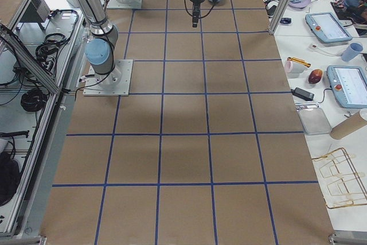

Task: Stack green bowl on blue bowl
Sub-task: 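Lift the green bowl with the left gripper toward the blue bowl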

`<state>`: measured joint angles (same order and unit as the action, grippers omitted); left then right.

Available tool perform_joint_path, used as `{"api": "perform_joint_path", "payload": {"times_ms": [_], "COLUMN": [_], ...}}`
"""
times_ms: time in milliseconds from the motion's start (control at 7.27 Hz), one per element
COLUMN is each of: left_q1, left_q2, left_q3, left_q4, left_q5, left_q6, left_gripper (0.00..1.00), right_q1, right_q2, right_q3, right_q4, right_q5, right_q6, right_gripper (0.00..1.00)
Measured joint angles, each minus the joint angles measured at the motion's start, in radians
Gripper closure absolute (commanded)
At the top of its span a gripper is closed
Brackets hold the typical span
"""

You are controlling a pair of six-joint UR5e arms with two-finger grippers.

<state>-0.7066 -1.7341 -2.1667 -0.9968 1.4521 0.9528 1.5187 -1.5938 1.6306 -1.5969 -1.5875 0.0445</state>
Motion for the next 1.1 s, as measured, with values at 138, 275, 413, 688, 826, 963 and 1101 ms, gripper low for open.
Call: {"api": "perform_joint_path", "payload": {"times_ms": [138,275,413,688,826,963,1101], "left_q1": [0.0,-0.001,-0.004,-0.02,-0.034,-0.062,-0.103], "left_q2": [0.002,0.005,0.011,0.021,0.018,0.01,0.001], "left_q3": [0.035,0.068,0.095,0.165,0.217,0.282,0.348], "left_q4": [-0.051,-0.094,-0.128,-0.196,-0.247,-0.303,-0.349], "left_q5": [-0.004,-0.011,-0.022,-0.041,-0.056,-0.065,-0.069], "left_q6": [0.0,-0.001,-0.002,-0.015,-0.029,-0.061,-0.107], "left_gripper": [1.0,1.0,1.0,1.0,1.0,1.0,1.0], "right_q1": [0.0,0.0,0.0,0.0,0.0,0.0,0.0], "right_q2": [0.0,0.0,0.0,0.0,0.0,0.0,0.0], "right_q3": [0.0,0.0,0.0,0.0,0.0,0.0,0.0], "right_q4": [0.0,0.0,0.0,0.0,0.0,0.0,0.0], "right_q5": [0.0,0.0,0.0,0.0,0.0,0.0,0.0], "right_q6": [0.0,0.0,0.0,0.0,0.0,0.0,0.0], "right_gripper": [0.0,0.0,0.0,0.0,0.0,0.0,0.0]}}
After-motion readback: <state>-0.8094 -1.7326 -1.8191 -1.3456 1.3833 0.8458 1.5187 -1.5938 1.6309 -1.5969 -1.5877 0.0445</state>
